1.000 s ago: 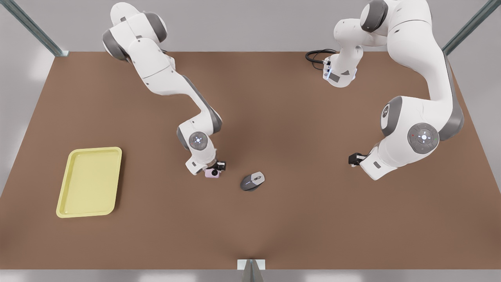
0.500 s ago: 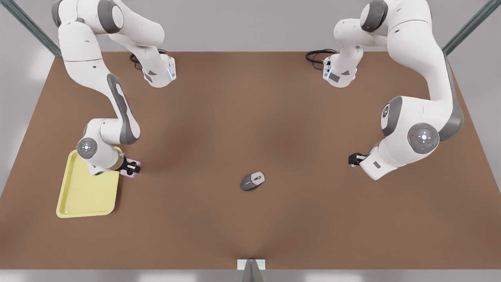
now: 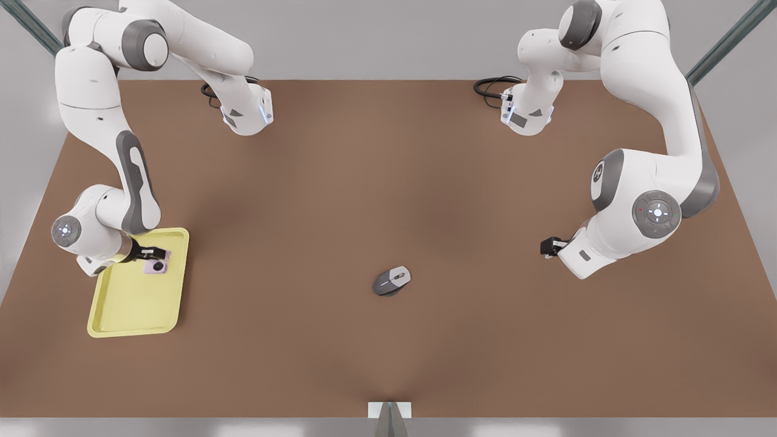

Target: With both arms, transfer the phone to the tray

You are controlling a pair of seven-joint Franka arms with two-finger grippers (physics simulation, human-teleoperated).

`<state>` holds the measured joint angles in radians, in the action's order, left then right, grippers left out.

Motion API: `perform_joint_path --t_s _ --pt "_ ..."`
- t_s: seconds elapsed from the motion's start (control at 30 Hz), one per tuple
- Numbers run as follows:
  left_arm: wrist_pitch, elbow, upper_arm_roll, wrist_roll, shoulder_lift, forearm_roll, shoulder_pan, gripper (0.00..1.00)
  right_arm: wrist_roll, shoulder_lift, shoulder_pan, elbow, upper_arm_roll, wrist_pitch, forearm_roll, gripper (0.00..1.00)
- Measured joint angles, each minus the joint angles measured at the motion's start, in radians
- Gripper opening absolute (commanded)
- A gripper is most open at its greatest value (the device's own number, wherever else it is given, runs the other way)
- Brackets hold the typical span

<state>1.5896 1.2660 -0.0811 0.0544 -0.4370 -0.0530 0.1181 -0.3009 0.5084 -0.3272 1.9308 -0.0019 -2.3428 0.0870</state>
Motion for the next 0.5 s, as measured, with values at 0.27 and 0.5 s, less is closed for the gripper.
perform_joint_path --t_s 0.27,0.5 --pt "-0.001 -0.030 0.023 0.019 0.011 0.003 0.000 1.00 -0.091 -0.255 0.191 -0.042 -0.002 0.110 0.001 1.00" --pt "-0.002 -0.058 0.025 0.080 0.012 0.007 0.002 1.00 -0.002 -0.371 0.258 -0.345 0.005 0.494 -0.012 1.00"
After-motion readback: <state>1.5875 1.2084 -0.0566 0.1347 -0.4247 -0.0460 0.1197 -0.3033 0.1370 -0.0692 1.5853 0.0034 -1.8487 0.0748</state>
